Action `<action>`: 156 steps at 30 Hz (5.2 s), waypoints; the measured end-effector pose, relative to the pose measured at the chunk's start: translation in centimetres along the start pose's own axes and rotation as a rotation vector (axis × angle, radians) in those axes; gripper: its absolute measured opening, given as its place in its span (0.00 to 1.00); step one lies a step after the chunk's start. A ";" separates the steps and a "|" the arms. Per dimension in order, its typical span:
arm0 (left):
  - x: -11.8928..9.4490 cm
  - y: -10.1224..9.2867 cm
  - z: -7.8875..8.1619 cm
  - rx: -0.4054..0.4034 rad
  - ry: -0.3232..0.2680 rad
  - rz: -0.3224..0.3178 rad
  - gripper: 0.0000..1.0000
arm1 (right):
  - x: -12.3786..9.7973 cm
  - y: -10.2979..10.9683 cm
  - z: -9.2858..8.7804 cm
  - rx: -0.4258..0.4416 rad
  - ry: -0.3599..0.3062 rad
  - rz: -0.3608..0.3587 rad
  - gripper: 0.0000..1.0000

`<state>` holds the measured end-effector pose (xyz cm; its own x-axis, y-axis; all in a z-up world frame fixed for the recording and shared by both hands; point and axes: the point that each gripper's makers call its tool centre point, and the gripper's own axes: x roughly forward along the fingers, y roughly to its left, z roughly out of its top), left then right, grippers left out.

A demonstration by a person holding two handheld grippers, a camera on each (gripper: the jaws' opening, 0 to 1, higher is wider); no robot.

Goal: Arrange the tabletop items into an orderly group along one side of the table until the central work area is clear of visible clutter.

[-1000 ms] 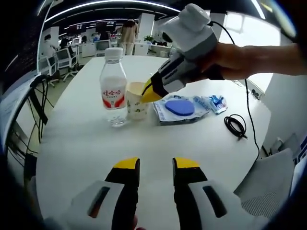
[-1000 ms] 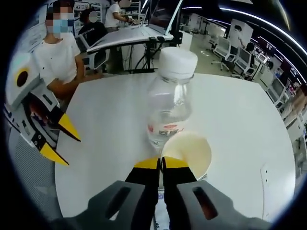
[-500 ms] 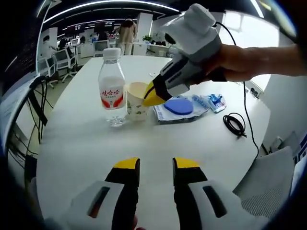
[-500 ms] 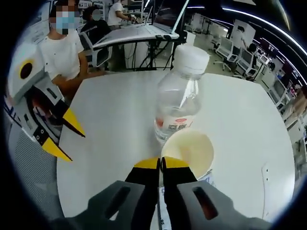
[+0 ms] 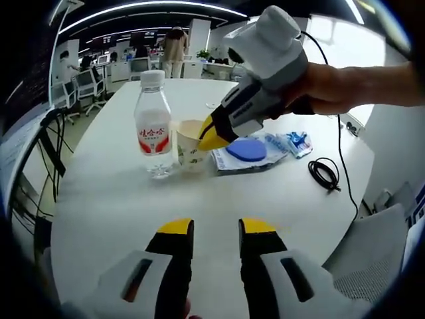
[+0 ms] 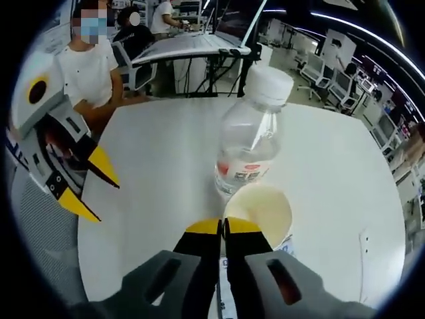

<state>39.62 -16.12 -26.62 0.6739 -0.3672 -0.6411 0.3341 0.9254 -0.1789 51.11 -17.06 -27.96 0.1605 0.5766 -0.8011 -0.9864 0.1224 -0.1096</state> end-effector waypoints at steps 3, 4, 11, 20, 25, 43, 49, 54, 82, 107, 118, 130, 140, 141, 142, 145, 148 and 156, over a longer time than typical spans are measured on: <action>0.0 0.0 0.0 0.002 0.000 0.000 0.25 | 0.0 0.1 -0.1 -0.003 0.005 -0.001 0.04; 0.0 0.0 0.0 0.001 -0.001 0.000 0.25 | 0.1 0.1 -0.1 0.001 0.002 0.001 0.04; -0.2 0.0 0.0 0.005 -0.002 0.003 0.25 | -0.4 0.5 0.1 0.002 0.001 -0.007 0.07; -0.2 -0.5 0.3 0.012 -0.007 -0.003 0.25 | -1.5 0.1 0.5 0.005 -0.020 -0.029 0.09; -0.1 -0.7 0.6 0.015 -0.015 -0.006 0.25 | -2.1 -0.4 0.4 0.001 -0.042 -0.038 0.10; 1.6 -3.8 1.8 0.052 -0.014 -0.062 0.25 | -8.2 -1.5 -3.8 0.122 -0.108 -0.134 0.11; 2.2 -5.0 2.2 0.069 -0.009 -0.080 0.25 | -10.5 -2.2 -6.9 0.196 -0.108 -0.177 0.10; 2.8 -6.0 2.4 0.079 -0.003 -0.098 0.25 | -12.1 -2.6 -9.4 0.244 -0.099 -0.206 0.10; 4.6 -9.4 3.5 0.111 0.012 -0.154 0.25 | -20.1 -1.9 -26.9 0.576 -0.016 -0.370 0.10; 4.3 -9.6 3.7 0.139 0.023 -0.151 0.27 | -19.3 0.6 -32.0 0.641 0.055 -0.353 0.14; 3.4 -8.7 3.1 0.144 0.038 -0.140 0.30 | -18.6 0.8 -33.5 0.641 0.107 -0.343 0.12; 2.2 -8.2 2.5 0.147 0.046 -0.136 0.34 | -18.3 1.5 -33.8 0.617 0.156 -0.324 0.12; 1.2 -7.4 2.2 0.144 0.044 -0.123 0.34 | -17.7 1.9 -34.5 0.642 0.172 -0.332 0.09; 1.2 -7.3 2.2 0.143 0.044 -0.121 0.33 | -17.7 2.0 -34.5 0.639 0.173 -0.332 0.09; 1.2 -7.2 2.1 0.141 0.043 -0.119 0.33 | -17.7 2.0 -34.3 0.633 0.176 -0.331 0.09; 0.9 -7.1 2.0 0.140 0.044 -0.117 0.33 | -17.7 2.0 -34.2 0.638 0.170 -0.331 0.09; 0.7 -7.1 1.9 0.139 0.044 -0.115 0.33 | -17.6 2.1 -34.0 0.639 0.167 -0.336 0.08; 0.6 -6.8 1.6 0.140 0.052 -0.114 0.33 | -17.3 2.4 -33.2 0.639 0.141 -0.321 0.05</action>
<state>38.77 -22.80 -24.57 0.5923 -0.4603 -0.6613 0.4974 0.8546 -0.1494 44.76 -53.57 -33.89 0.3903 0.3288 -0.8599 -0.6713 0.7408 -0.0215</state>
